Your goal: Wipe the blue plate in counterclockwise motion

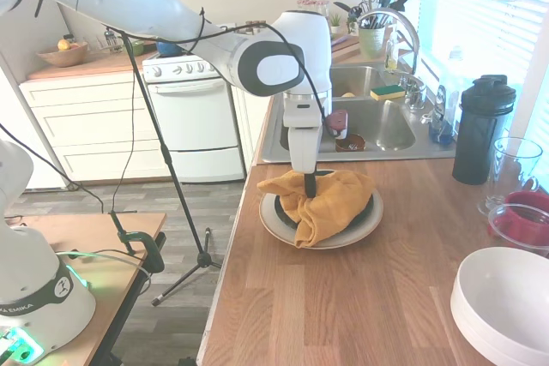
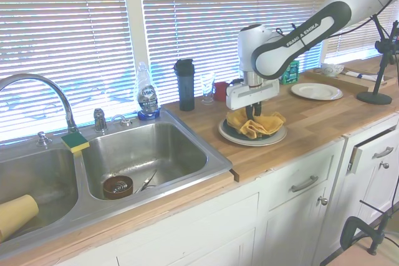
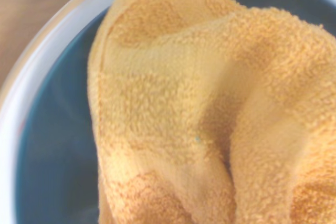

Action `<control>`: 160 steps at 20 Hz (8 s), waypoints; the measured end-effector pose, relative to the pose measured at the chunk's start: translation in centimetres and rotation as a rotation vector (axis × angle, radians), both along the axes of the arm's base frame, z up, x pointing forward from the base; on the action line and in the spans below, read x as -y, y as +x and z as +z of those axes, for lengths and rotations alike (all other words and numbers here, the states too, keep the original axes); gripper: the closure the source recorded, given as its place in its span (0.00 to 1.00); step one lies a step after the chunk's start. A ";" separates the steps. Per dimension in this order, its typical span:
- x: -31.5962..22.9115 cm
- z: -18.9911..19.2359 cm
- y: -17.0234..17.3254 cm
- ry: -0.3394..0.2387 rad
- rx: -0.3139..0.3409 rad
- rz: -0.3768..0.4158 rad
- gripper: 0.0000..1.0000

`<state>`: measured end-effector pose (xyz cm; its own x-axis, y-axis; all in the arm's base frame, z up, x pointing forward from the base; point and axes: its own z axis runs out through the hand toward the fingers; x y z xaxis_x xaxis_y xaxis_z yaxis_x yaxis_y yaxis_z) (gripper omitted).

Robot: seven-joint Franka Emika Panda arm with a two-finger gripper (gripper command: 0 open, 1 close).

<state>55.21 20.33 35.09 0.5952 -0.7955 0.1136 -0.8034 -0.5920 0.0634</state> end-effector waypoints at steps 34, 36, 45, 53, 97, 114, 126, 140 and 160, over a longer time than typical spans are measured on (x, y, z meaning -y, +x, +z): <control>0.9 -0.9 -3.6 0.004 0.044 0.041 1.00; 1.0 -0.9 -1.9 0.003 0.024 0.024 1.00; -1.7 -0.6 2.6 -0.007 -0.014 0.025 1.00; -5.8 0.0 2.6 -0.022 0.009 0.059 1.00; -7.9 0.8 4.6 -0.025 0.007 0.084 1.00; 0.2 0.9 -2.1 0.035 0.034 0.072 1.00; 16.0 6.4 0.9 0.195 0.052 -0.056 1.00; 24.1 1.1 2.7 0.255 -0.032 -0.131 1.00; 19.0 -1.8 5.4 0.248 -0.111 -0.076 0.00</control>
